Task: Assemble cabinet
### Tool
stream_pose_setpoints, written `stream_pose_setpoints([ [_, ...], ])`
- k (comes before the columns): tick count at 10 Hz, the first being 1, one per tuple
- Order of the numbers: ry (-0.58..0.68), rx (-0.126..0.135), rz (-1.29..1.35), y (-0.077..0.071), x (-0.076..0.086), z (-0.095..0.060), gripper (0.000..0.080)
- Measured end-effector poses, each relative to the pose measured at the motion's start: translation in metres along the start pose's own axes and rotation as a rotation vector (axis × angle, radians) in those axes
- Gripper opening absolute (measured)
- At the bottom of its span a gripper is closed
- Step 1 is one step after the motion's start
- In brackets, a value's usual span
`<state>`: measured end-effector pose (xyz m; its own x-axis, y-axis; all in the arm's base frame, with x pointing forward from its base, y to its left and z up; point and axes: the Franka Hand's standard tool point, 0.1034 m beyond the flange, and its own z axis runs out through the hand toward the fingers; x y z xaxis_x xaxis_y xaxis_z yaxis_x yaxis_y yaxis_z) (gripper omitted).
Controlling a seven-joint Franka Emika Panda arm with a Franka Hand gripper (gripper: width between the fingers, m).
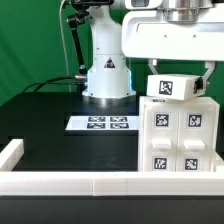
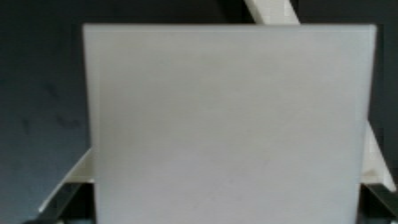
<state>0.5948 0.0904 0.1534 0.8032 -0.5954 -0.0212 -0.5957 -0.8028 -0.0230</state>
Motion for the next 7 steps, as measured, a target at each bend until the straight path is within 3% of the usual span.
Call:
stream_pose_setpoints([
  [2, 0.017, 0.017, 0.139, -0.0062, -0.0009, 0.0000, 0.0561],
  [7, 0.013, 0.019, 0.399, -0.0076, -0.0026, 0.0016, 0.0561],
])
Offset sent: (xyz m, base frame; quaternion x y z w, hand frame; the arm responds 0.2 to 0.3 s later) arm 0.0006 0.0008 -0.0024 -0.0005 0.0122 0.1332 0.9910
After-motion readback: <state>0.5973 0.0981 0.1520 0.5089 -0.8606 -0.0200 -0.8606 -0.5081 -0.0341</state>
